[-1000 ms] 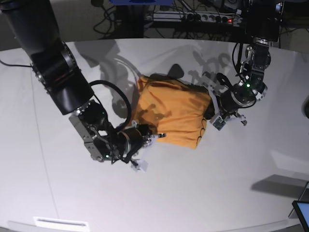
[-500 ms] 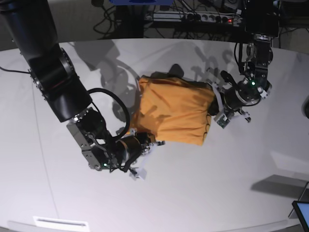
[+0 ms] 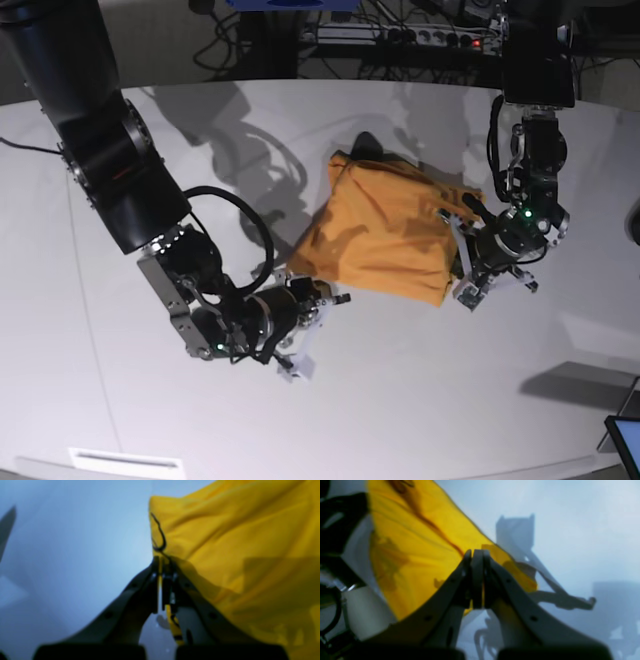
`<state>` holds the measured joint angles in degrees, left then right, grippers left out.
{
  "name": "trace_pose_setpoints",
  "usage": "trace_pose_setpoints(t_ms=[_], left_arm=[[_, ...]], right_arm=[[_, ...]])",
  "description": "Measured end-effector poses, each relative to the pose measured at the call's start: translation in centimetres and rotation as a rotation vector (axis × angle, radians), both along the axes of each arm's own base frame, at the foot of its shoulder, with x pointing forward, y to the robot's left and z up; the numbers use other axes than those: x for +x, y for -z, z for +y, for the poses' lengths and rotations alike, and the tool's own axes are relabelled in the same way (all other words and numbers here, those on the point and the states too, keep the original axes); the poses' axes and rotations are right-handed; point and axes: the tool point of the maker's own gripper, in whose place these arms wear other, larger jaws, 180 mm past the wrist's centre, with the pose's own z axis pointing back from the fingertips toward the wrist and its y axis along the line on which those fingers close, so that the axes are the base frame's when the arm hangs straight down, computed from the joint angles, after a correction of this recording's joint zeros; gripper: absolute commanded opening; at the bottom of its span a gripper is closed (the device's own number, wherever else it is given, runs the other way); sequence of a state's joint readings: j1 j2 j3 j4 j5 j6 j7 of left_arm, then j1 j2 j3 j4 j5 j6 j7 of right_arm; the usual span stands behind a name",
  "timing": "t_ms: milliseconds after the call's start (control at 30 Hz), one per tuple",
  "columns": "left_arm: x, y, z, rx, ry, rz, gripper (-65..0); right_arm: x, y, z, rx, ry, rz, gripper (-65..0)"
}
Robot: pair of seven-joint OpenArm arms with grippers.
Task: Fold the T-shirt properly
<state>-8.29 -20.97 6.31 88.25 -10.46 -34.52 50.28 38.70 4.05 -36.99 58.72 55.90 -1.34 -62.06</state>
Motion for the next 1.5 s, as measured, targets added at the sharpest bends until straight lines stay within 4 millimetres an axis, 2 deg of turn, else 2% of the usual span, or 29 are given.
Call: trace_pose_setpoints(t_ms=[167,267,400,500,567,600,633,700,767,900,1033,1200,1367,1500], left_arm=[[2.0,-1.9,-1.5,-0.047,0.003,-0.062,-65.0],[2.9,-3.7,-1.4,-0.030,0.009,-0.110,-65.0],[4.5,-9.3,-0.3,-0.032,-0.022,-0.267,-65.0],[5.1,-13.2,0.0,-0.035,-0.037,-0.379,-65.0],[4.7,-14.7,0.1,-0.033,-0.042,-0.423,-65.0],[4.3,-15.0,0.4,-0.029,-0.048,-0.435,-65.0],[3.8,-15.1,0.8,-0.023,-0.056,-0.439,-65.0],[2.6,-14.6,2.0,-0.009,-0.087,-0.433,-65.0],[1.3,-13.9,3.2,0.005,-0.121,-0.416,-65.0],[-1.1,-13.8,6.2,0.039,-0.199,-0.416,-65.0],[-2.7,-14.7,9.0,0.113,-0.238,-0.421,-65.0],[-4.8,-15.0,11.3,0.166,-0.253,-0.430,-65.0],[-7.6,-13.5,10.6,0.136,-0.166,-0.443,-65.0],[-10.4,-12.5,12.0,0.157,-0.179,-0.416,-65.0]], right_arm=[[-0.7,-2.1,0.9,0.026,-0.056,-0.034,-64.9],[-0.7,-3.1,0.2,0.054,0.040,0.015,-64.9],[-1.9,-3.3,-1.6,0.115,0.159,0.111,-64.9],[-2.4,-4.6,-2.9,0.159,0.221,0.126,-64.9],[-2.2,-5.0,-3.9,0.186,0.248,0.113,-65.0],[-2.2,-4.5,-5.0,0.185,0.281,0.114,-65.0],[-2.3,-3.5,-6.5,0.180,0.330,0.120,-65.0],[-3.9,-1.4,-9.3,0.136,0.393,0.144,-65.0],[-5.6,-0.8,-10.5,0.124,0.397,0.157,-65.0],[-5.3,-3.5,-12.2,0.166,0.423,0.051,-65.0],[-7.3,-2.0,-16.2,0.093,0.492,0.064,-65.0],[-8.5,-3.2,-18.4,0.101,0.540,0.012,-65.0],[-11.9,-1.9,-21.5,0.063,0.623,0.055,-65.0],[-13.5,-2.2,-23.6,0.034,0.672,0.034,-65.0]])
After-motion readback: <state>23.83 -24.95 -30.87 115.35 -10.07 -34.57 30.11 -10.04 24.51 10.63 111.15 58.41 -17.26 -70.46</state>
